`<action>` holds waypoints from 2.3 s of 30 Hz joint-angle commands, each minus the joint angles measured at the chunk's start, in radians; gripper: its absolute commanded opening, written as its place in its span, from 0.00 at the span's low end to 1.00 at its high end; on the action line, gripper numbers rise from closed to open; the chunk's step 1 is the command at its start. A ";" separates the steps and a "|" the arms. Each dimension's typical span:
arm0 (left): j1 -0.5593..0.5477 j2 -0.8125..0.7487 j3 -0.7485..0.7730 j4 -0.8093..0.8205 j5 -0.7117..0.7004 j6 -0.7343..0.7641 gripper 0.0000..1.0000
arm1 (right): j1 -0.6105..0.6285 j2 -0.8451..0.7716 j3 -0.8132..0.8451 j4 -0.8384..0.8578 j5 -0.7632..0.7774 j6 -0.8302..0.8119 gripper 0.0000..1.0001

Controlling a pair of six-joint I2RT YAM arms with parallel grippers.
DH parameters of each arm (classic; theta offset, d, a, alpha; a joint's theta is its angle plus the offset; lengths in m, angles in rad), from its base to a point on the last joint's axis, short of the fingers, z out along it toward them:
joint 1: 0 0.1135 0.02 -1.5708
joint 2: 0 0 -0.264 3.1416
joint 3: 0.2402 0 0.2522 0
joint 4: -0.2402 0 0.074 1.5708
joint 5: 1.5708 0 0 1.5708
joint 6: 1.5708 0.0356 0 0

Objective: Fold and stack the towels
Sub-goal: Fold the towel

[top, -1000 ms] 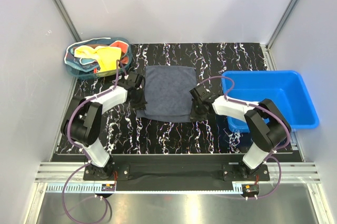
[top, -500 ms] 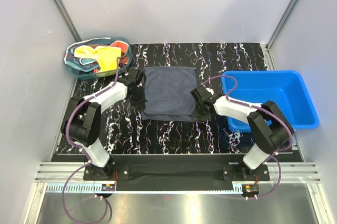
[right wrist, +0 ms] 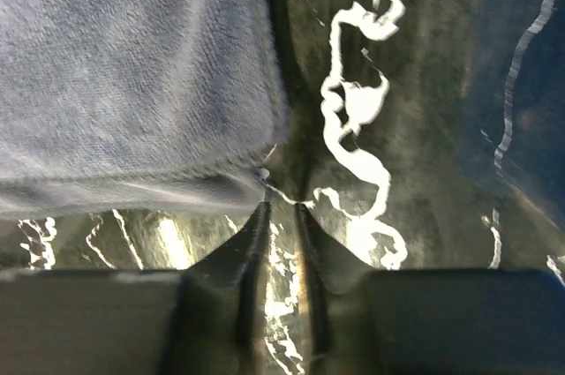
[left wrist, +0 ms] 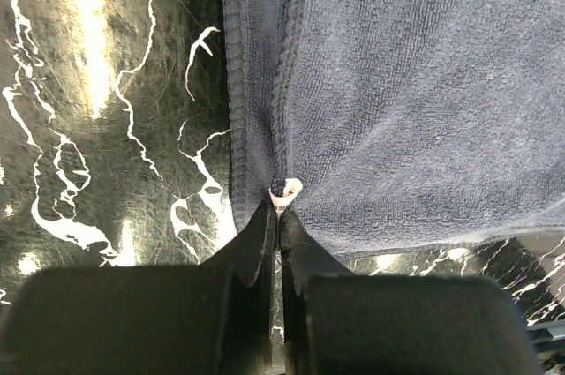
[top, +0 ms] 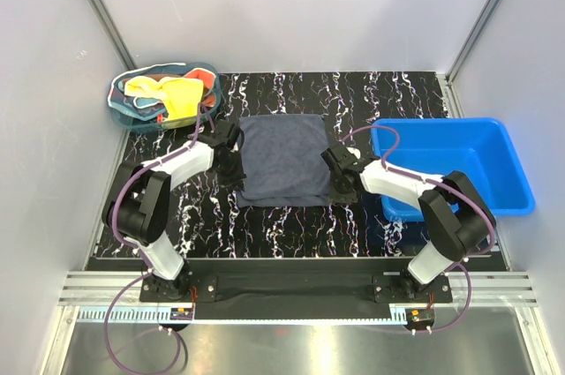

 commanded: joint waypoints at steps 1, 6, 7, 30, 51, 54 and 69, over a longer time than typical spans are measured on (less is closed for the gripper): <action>-0.003 -0.006 0.021 0.019 0.020 0.021 0.00 | 0.004 -0.077 0.068 -0.056 0.059 -0.030 0.30; -0.001 0.003 0.028 0.024 0.021 0.024 0.00 | -0.040 -0.031 0.140 -0.054 0.019 -0.062 0.34; -0.003 0.005 0.029 0.025 0.021 0.024 0.00 | -0.051 -0.014 0.143 -0.045 0.001 -0.065 0.34; -0.004 0.039 0.038 0.036 0.036 0.021 0.00 | -0.125 0.095 0.091 0.073 -0.070 -0.019 0.24; -0.012 0.062 0.110 -0.007 0.026 0.026 0.00 | -0.129 0.079 0.114 0.052 -0.032 -0.020 0.00; -0.009 0.060 0.184 -0.068 0.004 0.040 0.00 | -0.129 0.043 0.181 0.003 -0.039 -0.057 0.00; -0.006 -0.049 0.112 -0.170 -0.014 0.078 0.00 | -0.117 -0.157 0.025 0.047 -0.214 -0.028 0.00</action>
